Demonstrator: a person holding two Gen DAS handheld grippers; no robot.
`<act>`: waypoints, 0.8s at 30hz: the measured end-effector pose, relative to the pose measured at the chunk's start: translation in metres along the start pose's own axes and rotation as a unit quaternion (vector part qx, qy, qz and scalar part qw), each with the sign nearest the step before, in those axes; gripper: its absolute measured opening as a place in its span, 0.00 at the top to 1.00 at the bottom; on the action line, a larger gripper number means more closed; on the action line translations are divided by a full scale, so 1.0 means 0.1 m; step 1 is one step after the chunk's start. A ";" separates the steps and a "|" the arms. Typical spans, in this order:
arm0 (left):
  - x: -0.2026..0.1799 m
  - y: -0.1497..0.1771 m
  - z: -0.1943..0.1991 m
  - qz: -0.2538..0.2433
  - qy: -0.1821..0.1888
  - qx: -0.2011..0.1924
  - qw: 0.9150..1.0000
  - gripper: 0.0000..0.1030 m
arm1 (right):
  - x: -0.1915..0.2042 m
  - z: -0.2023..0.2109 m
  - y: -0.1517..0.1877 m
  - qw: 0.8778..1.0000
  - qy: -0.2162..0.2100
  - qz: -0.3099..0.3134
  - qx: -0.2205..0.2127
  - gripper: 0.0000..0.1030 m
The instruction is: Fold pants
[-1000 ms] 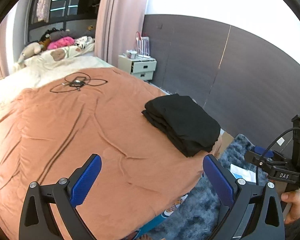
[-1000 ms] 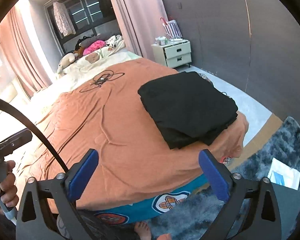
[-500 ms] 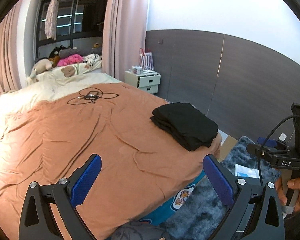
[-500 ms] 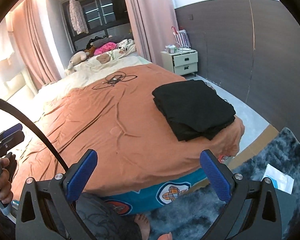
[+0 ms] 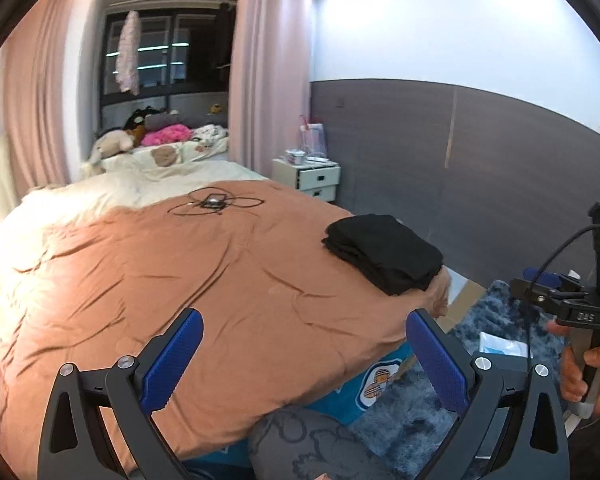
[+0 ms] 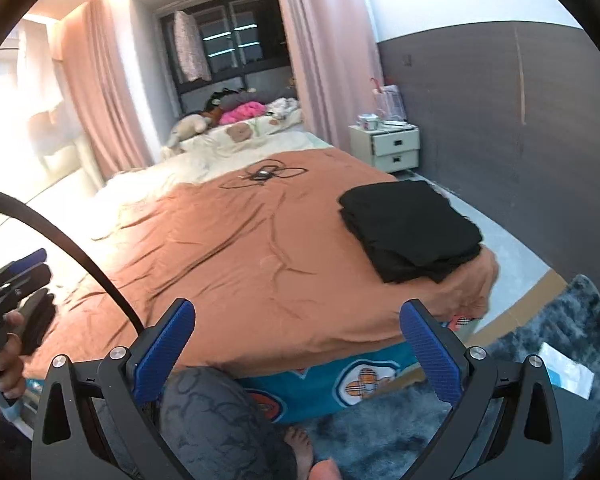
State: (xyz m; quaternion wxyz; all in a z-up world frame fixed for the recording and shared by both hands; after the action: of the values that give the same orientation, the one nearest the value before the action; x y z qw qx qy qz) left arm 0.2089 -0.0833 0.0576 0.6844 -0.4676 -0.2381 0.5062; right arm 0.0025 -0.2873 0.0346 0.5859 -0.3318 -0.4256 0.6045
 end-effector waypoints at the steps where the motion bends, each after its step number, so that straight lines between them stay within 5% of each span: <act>1: 0.01 0.02 0.03 -0.001 -0.006 -0.003 1.000 0.01 | 0.00 0.01 0.02 1.000 0.001 0.003 -0.003 0.00; 10: 0.05 0.43 0.29 0.015 -0.036 -0.003 0.999 0.01 | 0.08 0.11 0.31 1.000 -0.008 0.007 -0.013 0.00; 24: 0.10 0.88 0.62 0.027 -0.080 -0.011 0.996 0.01 | 0.38 0.19 0.54 0.998 0.049 0.029 -0.026 0.00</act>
State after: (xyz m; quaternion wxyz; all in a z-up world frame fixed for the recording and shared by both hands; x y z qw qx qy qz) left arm 0.1218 -0.0454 0.0062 0.6440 -0.4394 -0.2854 0.5575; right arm -0.0410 -0.2498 -0.0023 0.5791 -0.3889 -0.4022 0.5929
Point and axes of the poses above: each gripper's, at about its wrist camera, not at the fingertips, and z roughly against the way its jaws point, x to its left, y to its underside, the point moved 5 cm from there along -z, roughly the way its jaws point, and after that the axes turned 10 degrees about y, right-handed, at the moved point
